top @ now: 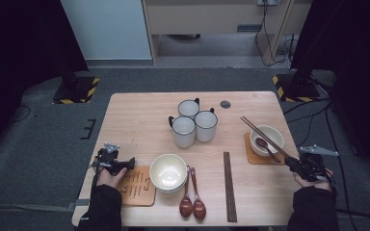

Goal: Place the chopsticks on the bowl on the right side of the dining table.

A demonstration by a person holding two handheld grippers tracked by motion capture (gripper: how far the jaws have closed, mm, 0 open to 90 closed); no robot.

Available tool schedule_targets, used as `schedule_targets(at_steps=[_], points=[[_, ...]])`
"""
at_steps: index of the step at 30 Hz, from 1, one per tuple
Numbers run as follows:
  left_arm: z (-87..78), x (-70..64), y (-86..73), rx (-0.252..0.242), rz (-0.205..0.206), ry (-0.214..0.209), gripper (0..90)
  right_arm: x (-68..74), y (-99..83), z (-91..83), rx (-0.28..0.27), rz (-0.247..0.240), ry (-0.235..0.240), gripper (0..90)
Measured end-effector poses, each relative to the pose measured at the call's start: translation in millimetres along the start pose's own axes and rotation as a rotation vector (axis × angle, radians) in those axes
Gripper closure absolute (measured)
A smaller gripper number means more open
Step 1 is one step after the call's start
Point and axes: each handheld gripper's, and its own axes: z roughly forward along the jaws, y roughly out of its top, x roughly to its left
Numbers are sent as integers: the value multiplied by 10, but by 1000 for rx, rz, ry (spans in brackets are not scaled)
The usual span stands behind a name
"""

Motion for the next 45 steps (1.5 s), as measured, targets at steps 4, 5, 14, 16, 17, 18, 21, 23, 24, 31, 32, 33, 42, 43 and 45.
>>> schedule_targets(at_steps=[4, 5, 14, 16, 17, 18, 21, 23, 24, 31, 32, 33, 42, 43, 45], points=[[0, 0, 0, 0, 0, 0, 0, -12, -3, 5, -2, 1, -4, 799], [0, 0, 0, 0, 0, 0, 0, -14, -3, 7, -3, 1, -6, 799], [0, 0, 0, 0, 0, 0, 0, -32, -13, 20, -9, 14, -21, 796], [0, 0, 0, 0, 0, 0, 0, -32, -16, 27, -7, 15, -23, 795], [0, 0, 0, 0, 0, 0, 0, -35, -15, 30, -8, 14, -24, 795], [0, 0, 0, 0, 0, 0, 0, -37, -14, 32, -8, 14, -26, 794], [0, 0, 0, 0, 0, 0, 0, -42, -13, 34, -9, 19, -30, 793], [0, 0, 0, 0, 0, 0, 0, -46, -14, 38, -12, 20, -33, 793], [0, 0, 0, 0, 0, 0, 0, -46, -14, 38, -12, 20, -33, 793], [0, 0, 0, 0, 0, 0, 0, -40, -11, 33, -31, 19, -29, 788], [0, 0, 0, 0, 0, 0, 0, -37, -7, 35, -39, 16, -26, 792], [0, 0, 0, 0, 0, 0, 0, -29, -3, 38, -45, 16, -26, 796], [0, 0, 0, 0, 0, 0, 0, -18, 15, 106, -41, 11, -38, 801], [0, 0, 0, 0, 0, 0, 0, -27, 14, 106, -41, 7, -39, 800], [0, 0, 0, 0, 0, 0, 0, -39, 13, 107, -42, 11, -43, 798]])
